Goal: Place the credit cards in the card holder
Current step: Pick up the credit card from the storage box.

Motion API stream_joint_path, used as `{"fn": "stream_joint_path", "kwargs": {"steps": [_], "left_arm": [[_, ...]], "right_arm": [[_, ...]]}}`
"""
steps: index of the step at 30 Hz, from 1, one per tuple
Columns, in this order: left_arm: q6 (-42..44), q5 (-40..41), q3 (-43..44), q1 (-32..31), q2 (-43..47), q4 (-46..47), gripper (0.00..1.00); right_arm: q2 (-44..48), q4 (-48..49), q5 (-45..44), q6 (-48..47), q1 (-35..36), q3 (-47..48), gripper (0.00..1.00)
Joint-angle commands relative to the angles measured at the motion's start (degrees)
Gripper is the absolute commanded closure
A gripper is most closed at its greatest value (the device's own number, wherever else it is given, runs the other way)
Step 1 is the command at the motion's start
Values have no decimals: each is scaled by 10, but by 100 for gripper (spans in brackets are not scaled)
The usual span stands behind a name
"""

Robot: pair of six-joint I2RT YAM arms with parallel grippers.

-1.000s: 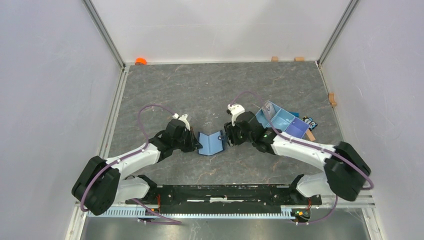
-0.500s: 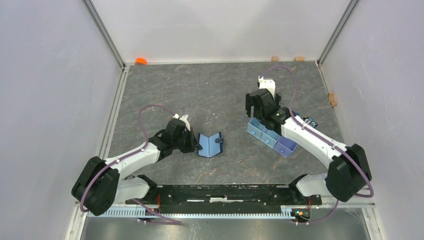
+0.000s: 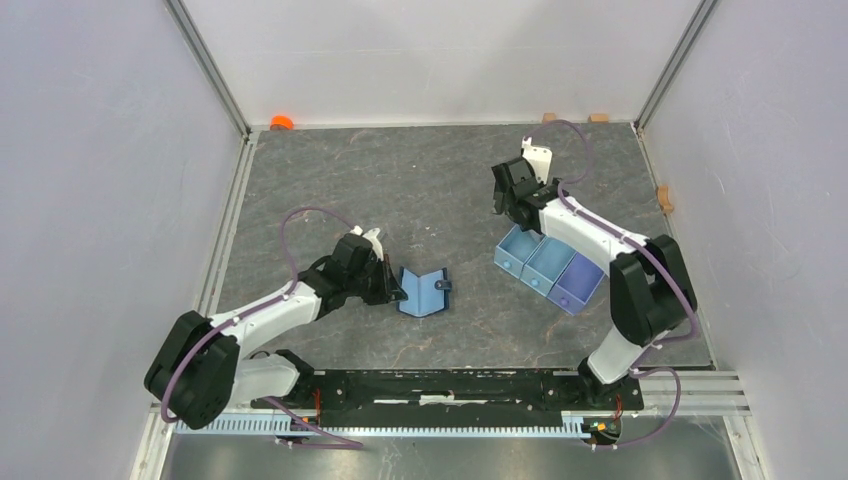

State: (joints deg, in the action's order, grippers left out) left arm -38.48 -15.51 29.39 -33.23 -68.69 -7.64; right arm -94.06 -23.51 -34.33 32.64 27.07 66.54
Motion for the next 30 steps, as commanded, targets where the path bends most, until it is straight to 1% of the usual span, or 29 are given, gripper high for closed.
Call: {"fn": "stream_joint_path", "kwargs": {"steps": [1,5,7,13,17,26,30], "left_arm": [[21,-28,26,2,-7,5,98],[22,-34,27,2,-8,3,98],[23,-34,26,2,-7,3,98],[23,-37,26,2,-13,6,98],[23,-37,28,2,-15,6,98],[24,-32,28,2,-17,4,98],[24,-33,28,2,-18,5,98]], "right_arm": [[-32,-34,-32,60,-1,46,2],[-49,-59,-48,105,-1,48,2],[-55,-59,-52,113,-1,45,2],[-83,-58,-54,114,-1,57,2],[-102,-48,-40,90,-1,77,3],[-99,-36,-29,75,-1,93,14],[-96,-32,-26,72,-1,93,21]]}}
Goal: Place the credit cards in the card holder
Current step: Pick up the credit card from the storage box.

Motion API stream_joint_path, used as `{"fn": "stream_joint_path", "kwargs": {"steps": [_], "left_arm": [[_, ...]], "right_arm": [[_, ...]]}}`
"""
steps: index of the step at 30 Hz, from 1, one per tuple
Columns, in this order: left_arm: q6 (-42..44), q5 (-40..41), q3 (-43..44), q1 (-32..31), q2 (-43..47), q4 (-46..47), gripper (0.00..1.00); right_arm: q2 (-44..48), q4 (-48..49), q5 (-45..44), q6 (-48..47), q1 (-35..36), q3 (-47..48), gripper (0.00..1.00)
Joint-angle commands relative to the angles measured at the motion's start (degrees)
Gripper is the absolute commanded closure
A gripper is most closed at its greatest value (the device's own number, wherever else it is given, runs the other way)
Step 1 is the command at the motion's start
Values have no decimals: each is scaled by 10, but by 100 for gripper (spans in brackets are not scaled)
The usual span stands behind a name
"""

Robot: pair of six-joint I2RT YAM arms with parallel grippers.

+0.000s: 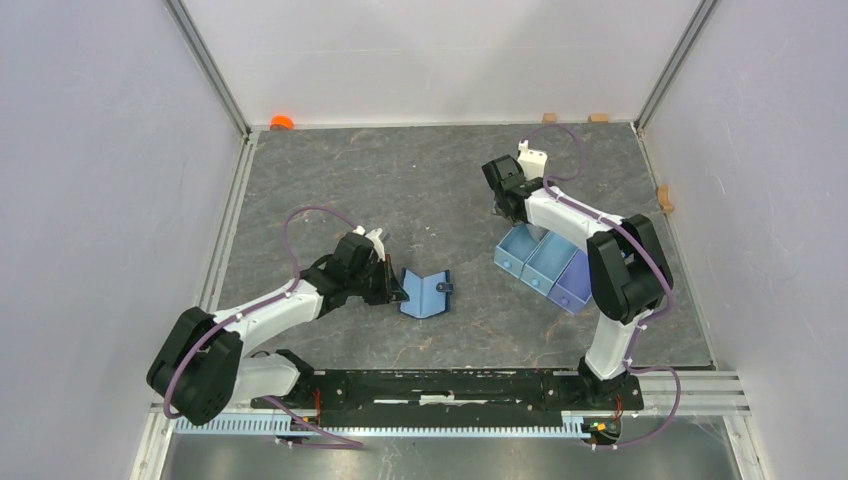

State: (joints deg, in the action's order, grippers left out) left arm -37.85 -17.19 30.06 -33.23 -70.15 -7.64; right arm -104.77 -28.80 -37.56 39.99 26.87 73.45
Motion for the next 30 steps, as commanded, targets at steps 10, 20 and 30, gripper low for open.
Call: {"fn": "stream_joint_path", "kwargs": {"steps": [10,20,30], "left_arm": [[18,-18,20,2,-6,8,98],[17,-21,18,2,-6,10,98],[17,-22,17,2,-3,10,98]], "right_arm": [[25,21,5,1,1,17,35],[38,30,5,2,1,8,42],[70,14,-33,11,1,-23,33]]}}
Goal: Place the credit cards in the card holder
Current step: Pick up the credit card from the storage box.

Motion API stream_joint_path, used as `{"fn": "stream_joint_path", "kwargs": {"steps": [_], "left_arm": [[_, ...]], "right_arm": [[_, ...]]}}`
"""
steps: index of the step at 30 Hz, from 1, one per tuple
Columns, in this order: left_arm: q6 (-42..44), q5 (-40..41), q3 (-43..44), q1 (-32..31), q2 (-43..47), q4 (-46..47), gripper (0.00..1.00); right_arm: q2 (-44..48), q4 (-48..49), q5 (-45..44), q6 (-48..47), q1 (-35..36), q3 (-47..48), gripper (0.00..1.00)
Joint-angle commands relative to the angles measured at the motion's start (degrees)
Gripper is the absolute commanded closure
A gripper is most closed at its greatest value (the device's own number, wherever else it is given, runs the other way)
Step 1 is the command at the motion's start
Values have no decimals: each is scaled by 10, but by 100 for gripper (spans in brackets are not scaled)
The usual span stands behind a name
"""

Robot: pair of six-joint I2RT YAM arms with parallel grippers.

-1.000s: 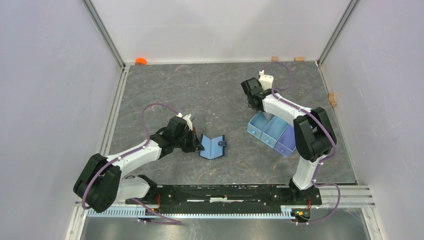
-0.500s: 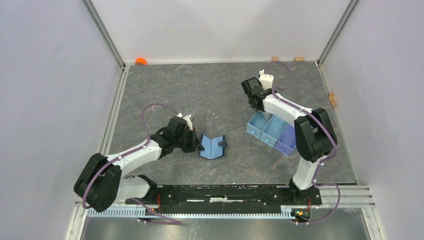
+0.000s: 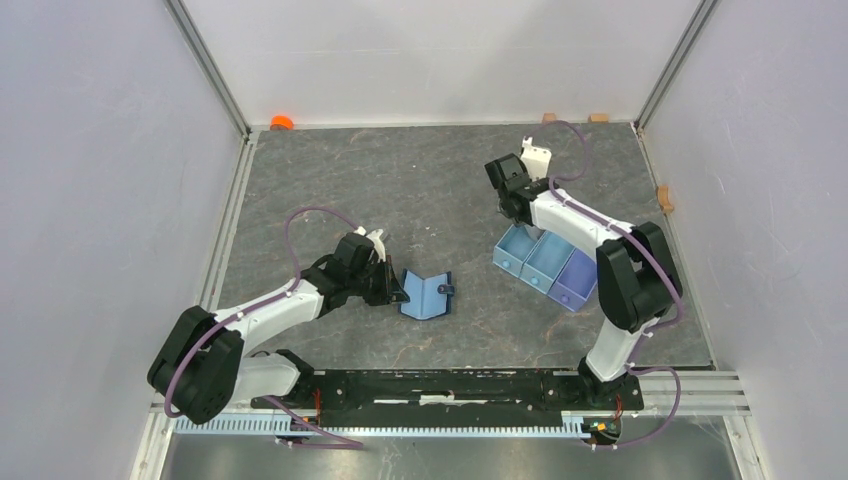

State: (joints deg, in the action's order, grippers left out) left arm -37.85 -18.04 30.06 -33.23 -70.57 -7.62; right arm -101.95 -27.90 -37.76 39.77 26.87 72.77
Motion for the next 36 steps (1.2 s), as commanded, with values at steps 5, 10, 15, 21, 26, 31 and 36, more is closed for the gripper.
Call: {"fn": "stream_joint_path", "kwargs": {"steps": [5,10,15,21,26,31,36], "left_arm": [[15,-17,17,2,-1,14,98],[15,-17,15,2,2,14,98],[15,-20,14,2,0,14,98],[15,-21,14,2,-5,15,98],[15,-19,16,2,-11,16,98],[15,-21,19,2,-16,17,98],[15,-21,19,2,-18,19,98]], "right_arm": [[18,1,-21,15,-4,-14,28],[-15,-4,-10,23,-8,-3,23],[-39,-5,0,33,-19,-1,15],[-45,53,44,16,-23,-13,14],[-46,51,37,7,-23,9,16],[-46,56,45,3,-23,22,17],[-40,64,46,3,-22,31,18]]}}
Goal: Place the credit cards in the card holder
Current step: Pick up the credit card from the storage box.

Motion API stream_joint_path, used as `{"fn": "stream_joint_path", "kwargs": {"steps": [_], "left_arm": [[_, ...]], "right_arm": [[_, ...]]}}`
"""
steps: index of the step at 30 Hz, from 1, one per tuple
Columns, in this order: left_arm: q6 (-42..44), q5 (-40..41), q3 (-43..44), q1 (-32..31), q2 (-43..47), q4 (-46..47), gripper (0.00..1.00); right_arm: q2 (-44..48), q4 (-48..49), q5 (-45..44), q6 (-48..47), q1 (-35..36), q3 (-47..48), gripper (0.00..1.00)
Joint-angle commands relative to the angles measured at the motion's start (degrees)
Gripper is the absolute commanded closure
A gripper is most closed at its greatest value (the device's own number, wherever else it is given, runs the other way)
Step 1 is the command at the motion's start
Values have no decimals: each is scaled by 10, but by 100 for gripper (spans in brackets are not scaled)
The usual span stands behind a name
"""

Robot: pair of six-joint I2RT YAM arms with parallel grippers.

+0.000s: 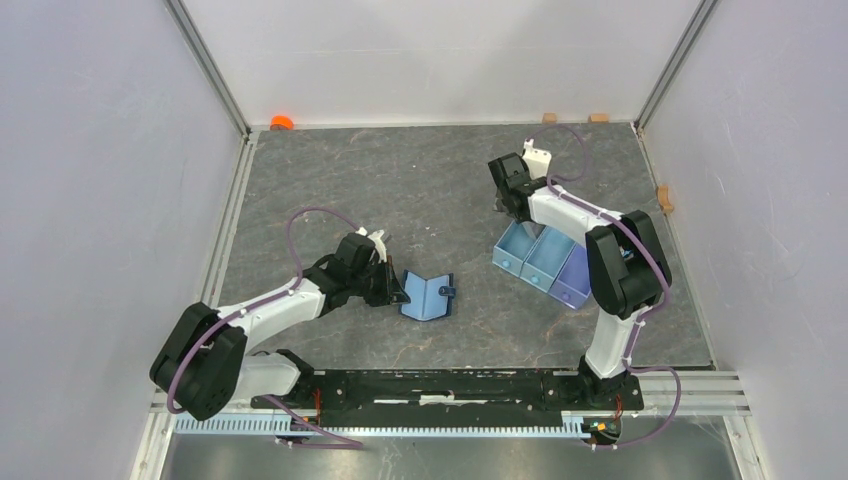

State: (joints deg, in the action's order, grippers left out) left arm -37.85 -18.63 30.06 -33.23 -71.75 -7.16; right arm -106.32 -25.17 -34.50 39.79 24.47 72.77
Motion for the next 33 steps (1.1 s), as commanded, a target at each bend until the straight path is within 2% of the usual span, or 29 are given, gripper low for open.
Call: {"fn": "stream_joint_path", "kwargs": {"steps": [1,12,23,29,33], "left_arm": [[15,-15,19,2,-7,14,98],[14,-19,17,2,-9,20,98],[13,-21,17,2,-8,20,98],[13,-22,17,2,-4,19,98],[13,-22,16,2,-4,18,98]], "right_arm": [[2,35,14,0,2,35,18],[-2,53,30,-2,8,30,24],[-34,61,31,-28,58,45,24],[-83,-24,-22,-30,76,112,16],[-106,-45,-30,-26,77,125,11]]}}
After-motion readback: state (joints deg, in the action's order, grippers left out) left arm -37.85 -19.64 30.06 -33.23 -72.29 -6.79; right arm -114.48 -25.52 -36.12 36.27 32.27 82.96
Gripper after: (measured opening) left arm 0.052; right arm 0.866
